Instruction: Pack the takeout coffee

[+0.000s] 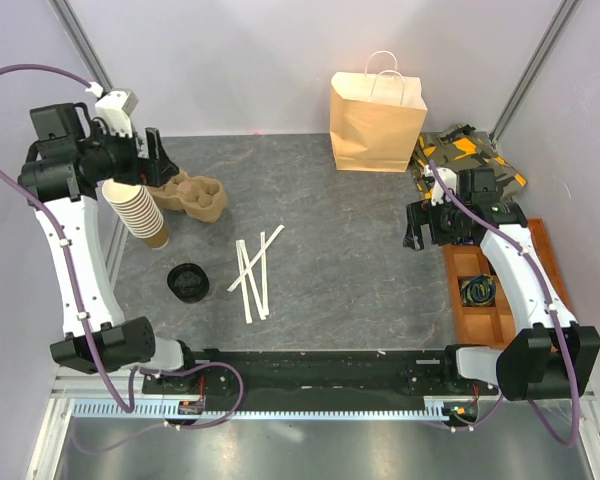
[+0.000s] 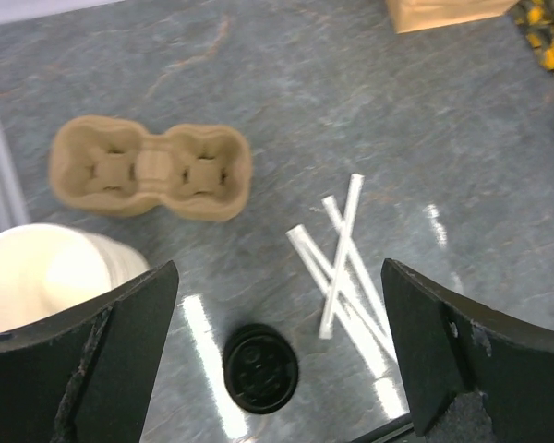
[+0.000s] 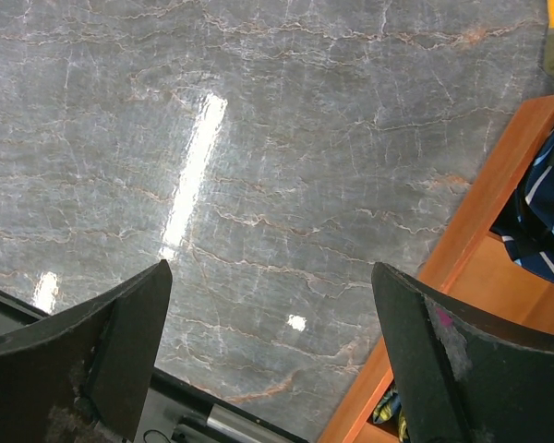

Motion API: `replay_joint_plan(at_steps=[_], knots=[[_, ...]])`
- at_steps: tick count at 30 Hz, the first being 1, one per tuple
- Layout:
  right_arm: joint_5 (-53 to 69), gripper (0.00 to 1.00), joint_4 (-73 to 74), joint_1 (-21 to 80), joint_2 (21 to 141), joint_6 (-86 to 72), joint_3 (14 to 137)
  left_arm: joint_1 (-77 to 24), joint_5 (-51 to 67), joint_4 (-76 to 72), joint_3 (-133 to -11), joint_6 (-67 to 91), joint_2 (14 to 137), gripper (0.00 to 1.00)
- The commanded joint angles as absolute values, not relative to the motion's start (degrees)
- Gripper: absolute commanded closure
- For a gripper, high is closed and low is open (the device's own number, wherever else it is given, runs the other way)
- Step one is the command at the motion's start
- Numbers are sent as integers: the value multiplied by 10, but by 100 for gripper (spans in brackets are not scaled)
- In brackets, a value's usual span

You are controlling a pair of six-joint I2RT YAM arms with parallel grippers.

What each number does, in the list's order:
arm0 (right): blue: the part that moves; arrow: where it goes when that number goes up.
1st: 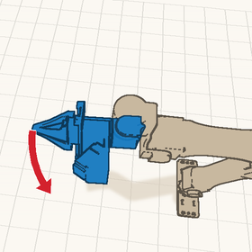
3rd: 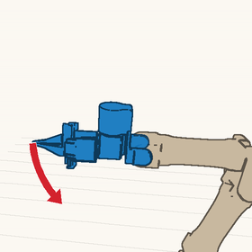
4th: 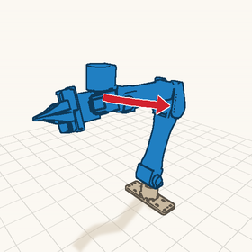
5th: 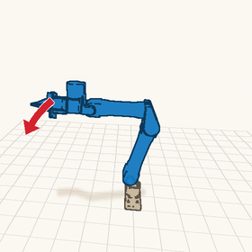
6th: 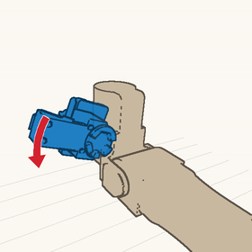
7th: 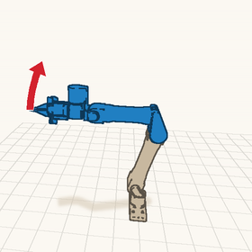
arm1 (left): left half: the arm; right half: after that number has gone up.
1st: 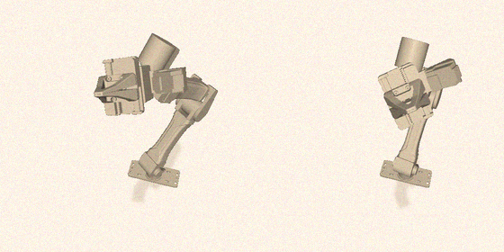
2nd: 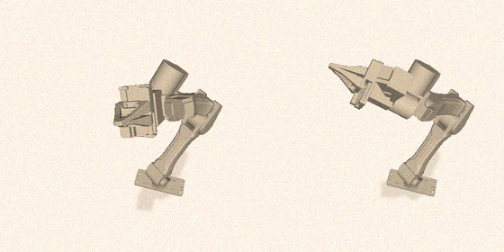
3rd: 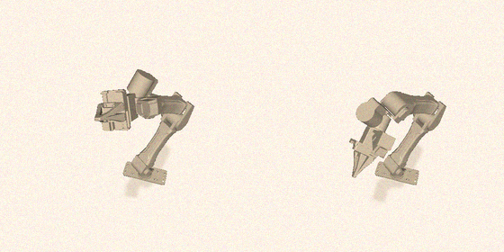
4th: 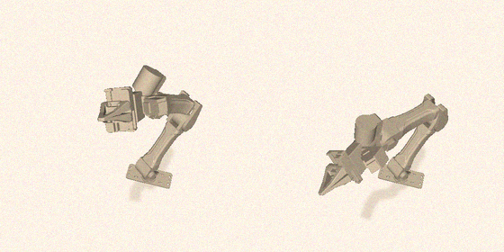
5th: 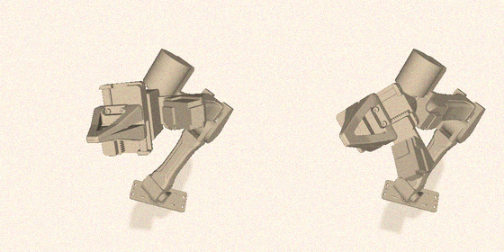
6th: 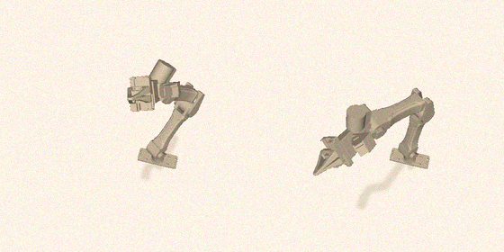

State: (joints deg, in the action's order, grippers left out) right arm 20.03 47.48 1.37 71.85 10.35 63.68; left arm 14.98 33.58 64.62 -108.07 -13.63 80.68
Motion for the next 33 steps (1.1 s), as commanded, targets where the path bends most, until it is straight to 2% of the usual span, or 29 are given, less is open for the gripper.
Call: replay_joint_plan(at_steps=[1,3,6,7,9,10,13,23,28,33], knots=[[217,2,473,15,724,102,657,178,300,720,-1135,-228,838,6],[221,2,474,15,729,100,657,178,276,744,-1167,-251,866,8],[221,2,475,15,735,100,657,178,245,772,-1201,-278,900,18],[221,2,474,15,735,100,656,178,238,785,-1208,-282,908,28],[220,2,473,15,737,100,656,178,218,789,-1219,-293,920,37],[220,2,474,15,740,99,655,178,209,788,-1221,-293,924,45],[225,2,474,15,749,98,657,178,174,789,-1224,-293,939,53],[234,2,471,15,769,100,658,172,130,783,-1198,-300,966,58],[238,2,472,15,769,98,666,163,101,775,-1186,-300,975,64],[239,2,472,14,769,98,665,155,97,775,-1163,-301,974,65]])
